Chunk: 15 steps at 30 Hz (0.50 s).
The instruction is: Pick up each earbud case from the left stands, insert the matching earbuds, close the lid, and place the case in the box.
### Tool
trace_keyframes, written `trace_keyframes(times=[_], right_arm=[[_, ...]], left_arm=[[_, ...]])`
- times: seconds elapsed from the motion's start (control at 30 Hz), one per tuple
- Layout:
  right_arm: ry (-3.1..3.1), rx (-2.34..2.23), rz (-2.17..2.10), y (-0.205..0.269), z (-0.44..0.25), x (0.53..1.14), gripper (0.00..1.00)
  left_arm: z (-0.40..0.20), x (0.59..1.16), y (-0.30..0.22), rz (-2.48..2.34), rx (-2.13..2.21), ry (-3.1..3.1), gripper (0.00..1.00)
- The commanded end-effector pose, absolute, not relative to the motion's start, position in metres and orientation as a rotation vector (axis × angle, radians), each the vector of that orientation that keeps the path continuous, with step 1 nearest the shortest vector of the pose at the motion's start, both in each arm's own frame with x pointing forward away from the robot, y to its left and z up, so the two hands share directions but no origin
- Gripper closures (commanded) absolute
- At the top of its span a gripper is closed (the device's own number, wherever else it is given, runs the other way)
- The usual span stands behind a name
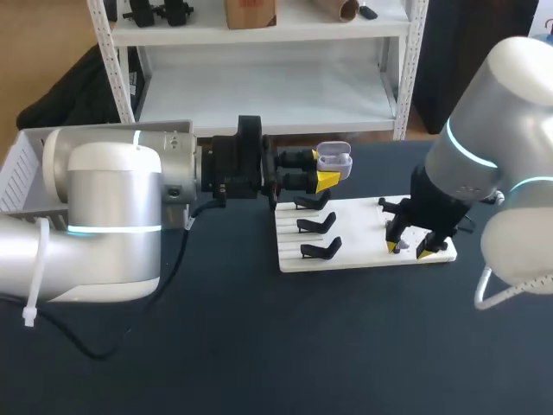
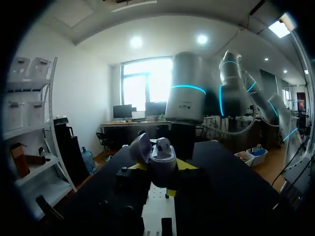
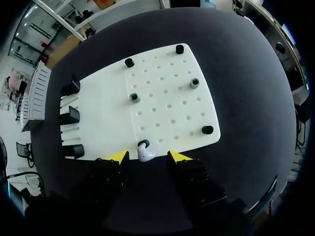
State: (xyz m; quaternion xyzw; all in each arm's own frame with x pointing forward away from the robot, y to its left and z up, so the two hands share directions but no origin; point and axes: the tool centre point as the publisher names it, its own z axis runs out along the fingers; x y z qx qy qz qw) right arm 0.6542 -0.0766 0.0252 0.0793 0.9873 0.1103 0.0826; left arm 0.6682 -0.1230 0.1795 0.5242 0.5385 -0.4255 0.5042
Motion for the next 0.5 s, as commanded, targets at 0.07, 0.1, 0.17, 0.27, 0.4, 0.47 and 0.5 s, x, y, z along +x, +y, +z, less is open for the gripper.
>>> trace_keyframes(times=[0.07, 0.1, 0.17, 0.27, 0.4, 0.47, 0.5], right_arm=[[2.959, 0.233, 0.326, -0.0758, 0.0236, 0.6578, 0.56], [2.961, 0.231, 0.326, -0.0756, 0.0233, 0.6585, 0.58], [2.964, 0.225, 0.323, -0.0748, 0.0236, 0.6591, 0.58], [2.966, 0.222, 0.320, -0.0747, 0.0235, 0.6603, 0.62], [2.971, 0.209, 0.314, -0.0737, 0.0232, 0.6615, 0.65], [2.973, 0.207, 0.312, -0.0735, 0.0232, 0.6617, 0.67], [2.973, 0.208, 0.312, -0.0735, 0.0232, 0.6618, 0.67]], left_arm=[[0.1788, 0.6681, -0.1228, -1.026, 1.261, 1.297, 1.00], [0.1788, 0.6681, -0.1228, -1.026, 1.261, 1.297, 1.00], [0.1788, 0.6681, -0.1228, -1.026, 1.261, 1.297, 1.00], [0.1788, 0.6681, -0.1228, -1.026, 1.261, 1.297, 1.00], [0.1788, 0.6681, -0.1228, -1.026, 1.261, 1.297, 1.00], [0.1788, 0.6681, -0.1228, -1.026, 1.261, 1.297, 1.00], [0.1788, 0.6681, -0.1228, -1.026, 1.261, 1.297, 1.00]])
